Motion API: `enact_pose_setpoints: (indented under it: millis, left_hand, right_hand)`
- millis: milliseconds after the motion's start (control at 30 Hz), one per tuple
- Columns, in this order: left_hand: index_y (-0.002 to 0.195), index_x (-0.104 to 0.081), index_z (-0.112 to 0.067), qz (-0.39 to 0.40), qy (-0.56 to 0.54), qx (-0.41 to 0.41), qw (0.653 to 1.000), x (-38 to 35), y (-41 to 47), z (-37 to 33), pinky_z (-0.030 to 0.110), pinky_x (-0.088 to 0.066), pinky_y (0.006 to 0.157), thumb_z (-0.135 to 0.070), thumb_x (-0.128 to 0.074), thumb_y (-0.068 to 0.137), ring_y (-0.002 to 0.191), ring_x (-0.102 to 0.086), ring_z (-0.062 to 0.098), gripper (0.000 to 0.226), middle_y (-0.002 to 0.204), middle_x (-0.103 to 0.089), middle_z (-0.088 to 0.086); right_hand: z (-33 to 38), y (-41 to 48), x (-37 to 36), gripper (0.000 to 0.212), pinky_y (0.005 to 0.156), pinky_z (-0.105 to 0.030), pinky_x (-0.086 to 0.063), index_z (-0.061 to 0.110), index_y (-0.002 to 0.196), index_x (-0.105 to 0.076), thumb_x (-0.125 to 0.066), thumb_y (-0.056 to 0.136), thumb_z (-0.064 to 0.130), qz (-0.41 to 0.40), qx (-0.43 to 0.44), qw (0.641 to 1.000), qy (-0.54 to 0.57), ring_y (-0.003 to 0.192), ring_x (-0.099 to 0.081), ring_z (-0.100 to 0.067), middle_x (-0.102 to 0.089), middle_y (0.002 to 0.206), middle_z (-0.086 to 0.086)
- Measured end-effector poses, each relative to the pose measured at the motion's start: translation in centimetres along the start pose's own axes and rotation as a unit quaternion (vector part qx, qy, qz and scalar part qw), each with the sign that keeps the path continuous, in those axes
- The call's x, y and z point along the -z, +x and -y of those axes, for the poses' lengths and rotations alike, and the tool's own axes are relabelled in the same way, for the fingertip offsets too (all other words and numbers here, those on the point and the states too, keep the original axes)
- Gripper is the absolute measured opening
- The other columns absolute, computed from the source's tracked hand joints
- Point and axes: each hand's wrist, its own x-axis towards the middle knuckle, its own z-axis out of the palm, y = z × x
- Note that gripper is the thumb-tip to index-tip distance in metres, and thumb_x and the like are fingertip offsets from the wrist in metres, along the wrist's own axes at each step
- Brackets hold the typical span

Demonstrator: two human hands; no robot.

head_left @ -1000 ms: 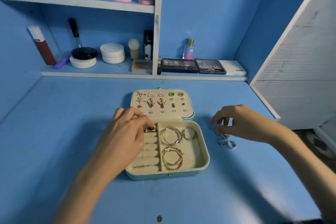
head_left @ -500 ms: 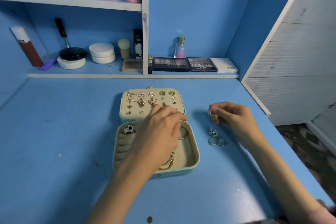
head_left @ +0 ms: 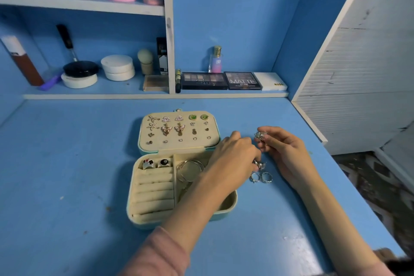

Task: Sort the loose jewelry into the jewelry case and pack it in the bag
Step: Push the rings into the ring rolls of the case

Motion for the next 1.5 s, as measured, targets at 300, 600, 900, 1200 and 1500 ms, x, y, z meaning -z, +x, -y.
enact_pose_setpoints:
  millis: [300, 600, 900, 1200, 1500]
  left_hand:
    - [0.084, -0.071, -0.026, -0.147, -0.233, 0.116, 0.954, 4.3, -5.5, 4.3, 0.022, -0.042, 0.08, -0.03, -0.07, 0.084, 0.086, -0.054, 0.0, 0.004, 0.092, -0.064, -0.015]
    - [0.071, -0.068, -0.038, -0.049, -0.202, 0.232, 0.95, 9.1, -14.6, 10.4, 0.014, -0.043, 0.064, -0.029, -0.075, 0.079, 0.066, -0.059, 0.004, 0.014, 0.078, -0.07, -0.012]
    - [0.09, -0.073, -0.03, 0.02, -0.146, 0.209, 0.967, 8.3, -14.7, 10.4, 0.012, -0.037, 0.071, -0.03, -0.067, 0.088, 0.08, -0.054, -0.004, 0.007, 0.089, -0.059, -0.011]
    - [0.097, -0.069, -0.034, 0.073, -0.117, 0.188, 0.972, 8.8, -14.5, 10.8, 0.013, -0.031, 0.072, -0.033, -0.056, 0.095, 0.088, -0.045, 0.0, 0.013, 0.095, -0.052, -0.012]
    - [0.083, -0.058, -0.038, 0.106, -0.137, 0.144, 0.974, 8.9, -13.9, 11.3, 0.004, -0.028, 0.073, -0.028, -0.058, 0.094, 0.087, -0.034, -0.021, 0.015, 0.089, -0.051, -0.022]
  right_hand:
    - [0.1, -0.3, 0.0, 0.024, 0.068, -0.02, -0.043, 0.012, 0.09, -0.066, -0.074, 0.068, 0.016, -0.017, 0.022, 0.997, -0.066, 0.061, -0.047, -0.015, -0.059, 0.067, 0.003]
    - [2.2, -3.4, -7.0, 0.017, 0.058, -0.01, -0.047, 0.01, 0.091, -0.072, -0.066, 0.08, 0.0, 0.123, 0.038, 0.977, -0.173, 0.064, -0.062, -0.008, -0.07, 0.071, -0.003]
    - [1.6, -5.1, -13.1, 0.018, 0.077, -0.019, -0.051, 0.029, 0.093, -0.072, -0.071, 0.082, 0.015, 0.282, 0.073, 0.894, -0.34, 0.082, -0.064, -0.01, -0.073, 0.087, 0.007]
    - [0.9, -5.6, -13.8, 0.021, 0.072, -0.009, -0.035, 0.038, 0.098, -0.07, -0.07, 0.082, 0.023, 0.264, 0.141, 0.852, -0.43, 0.08, -0.051, 0.004, -0.058, 0.085, 0.006]
    - [-0.6, -5.3, -13.6, 0.021, 0.073, -0.005, -0.033, 0.023, 0.103, -0.073, -0.07, 0.082, 0.024, 0.258, 0.188, 0.852, -0.414, 0.085, -0.048, 0.009, -0.054, 0.073, 0.029]
